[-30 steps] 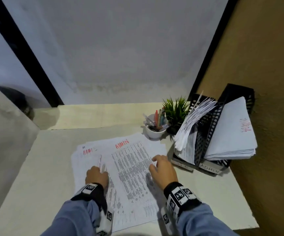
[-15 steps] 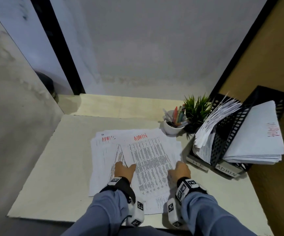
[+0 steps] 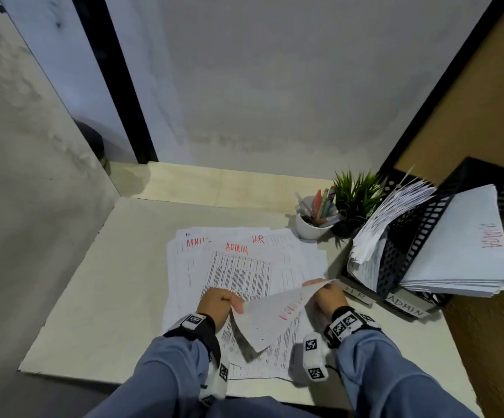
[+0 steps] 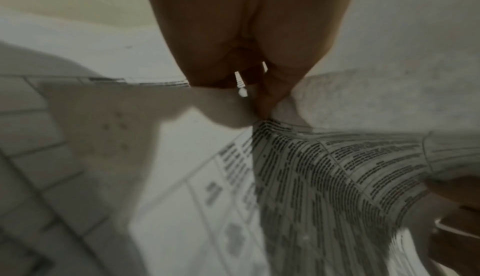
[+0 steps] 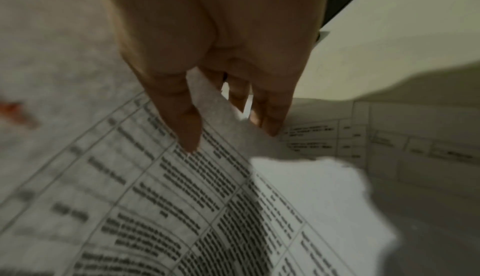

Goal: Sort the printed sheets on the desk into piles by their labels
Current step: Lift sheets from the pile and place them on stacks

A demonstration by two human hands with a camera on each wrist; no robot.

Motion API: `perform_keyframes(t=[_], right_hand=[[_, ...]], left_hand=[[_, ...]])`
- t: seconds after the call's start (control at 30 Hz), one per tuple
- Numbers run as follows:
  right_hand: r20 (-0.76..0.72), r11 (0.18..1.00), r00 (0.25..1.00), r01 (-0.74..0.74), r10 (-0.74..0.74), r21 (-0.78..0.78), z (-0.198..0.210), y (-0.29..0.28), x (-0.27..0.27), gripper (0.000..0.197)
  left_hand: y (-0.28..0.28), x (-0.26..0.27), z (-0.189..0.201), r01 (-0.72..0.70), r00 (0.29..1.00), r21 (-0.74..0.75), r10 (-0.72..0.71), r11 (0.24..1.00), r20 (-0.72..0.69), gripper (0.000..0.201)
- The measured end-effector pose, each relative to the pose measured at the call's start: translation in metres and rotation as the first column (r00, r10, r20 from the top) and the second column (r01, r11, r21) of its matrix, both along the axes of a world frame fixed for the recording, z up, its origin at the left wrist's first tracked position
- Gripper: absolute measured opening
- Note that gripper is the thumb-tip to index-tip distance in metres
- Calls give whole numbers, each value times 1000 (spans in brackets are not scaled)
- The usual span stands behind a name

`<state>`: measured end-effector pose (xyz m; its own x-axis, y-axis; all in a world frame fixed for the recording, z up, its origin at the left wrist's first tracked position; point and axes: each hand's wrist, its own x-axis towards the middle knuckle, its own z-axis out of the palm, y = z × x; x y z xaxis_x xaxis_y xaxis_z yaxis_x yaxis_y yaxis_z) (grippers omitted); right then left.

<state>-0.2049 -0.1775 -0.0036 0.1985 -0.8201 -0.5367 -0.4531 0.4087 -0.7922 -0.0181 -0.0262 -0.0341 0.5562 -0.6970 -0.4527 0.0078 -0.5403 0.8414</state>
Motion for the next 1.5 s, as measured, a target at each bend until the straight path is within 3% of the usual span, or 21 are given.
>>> perform_keyframes(t=[0.07,0.1,0.13,0.2,0.4,0.47,0.57,0.63,0.7,0.8,0.87,0.93,1.1,1.23,1.3,1.33,1.4,1.5], right_hand=[[40,999,999,-5,3,51,-6,0,2,29],[33,997,999,-21,18,75,-7,1,1,32],[-9,994,999,-41,42,98,-9,0,0,32],[-61,992,997,-41,48,117,-5,3,-1,31],[-57,994,998,-8,15,107,-8,6,-2,31],[-47,992,999,-13,19,123,-13,4,-2,26],[14,982,999,41,-45,185,-12,6,-2,26],[89,980,991,80,-98,183,-13,11,-1,29],[227,957,943,196,-244,213,-16,14,-2,30],[350,935,877,252,-329,249,-18,17,1,35],[382,937,859,275,-340,215,-17,17,3,45],[415,930,838,275,-356,243,-12,18,4,41],[306,888,841,371,-445,273,-23,15,6,41],[342,916,863,281,-371,285,-23,14,-2,34],[404,915,833,268,-377,301,-27,15,4,32],[495,929,795,229,-351,292,-25,16,7,29],[693,945,642,223,-328,241,-28,19,15,26],[371,881,808,357,-458,310,-35,17,6,46]], left_hand=[[1,6,3,-137,986,32,133,990,100,51],[2,12,4,-207,958,74,187,976,220,45],[4,17,6,-245,925,154,182,957,334,38],[7,28,4,-262,901,334,106,906,420,34],[6,40,-3,-261,933,410,120,874,339,65],[7,42,-7,-231,953,375,131,898,275,54],[9,39,-6,-181,959,196,128,964,255,12],[10,34,-6,-213,960,68,196,975,202,25],[12,33,-7,-273,957,-11,273,962,95,42],[14,31,-3,-290,957,-48,289,956,-37,44],[13,26,5,-287,954,-60,281,956,-101,39],[10,20,12,-261,958,-48,253,964,-132,38],[3,15,15,-276,941,-26,264,961,-213,40],[-1,20,11,-255,946,14,252,967,-205,28],[-3,20,6,-237,965,76,244,969,-98,21],[-4,21,3,-237,972,113,236,965,19,20],[-3,19,3,-358,932,113,348,927,99,20],[-6,22,3,-443,896,190,427,876,119,28]])
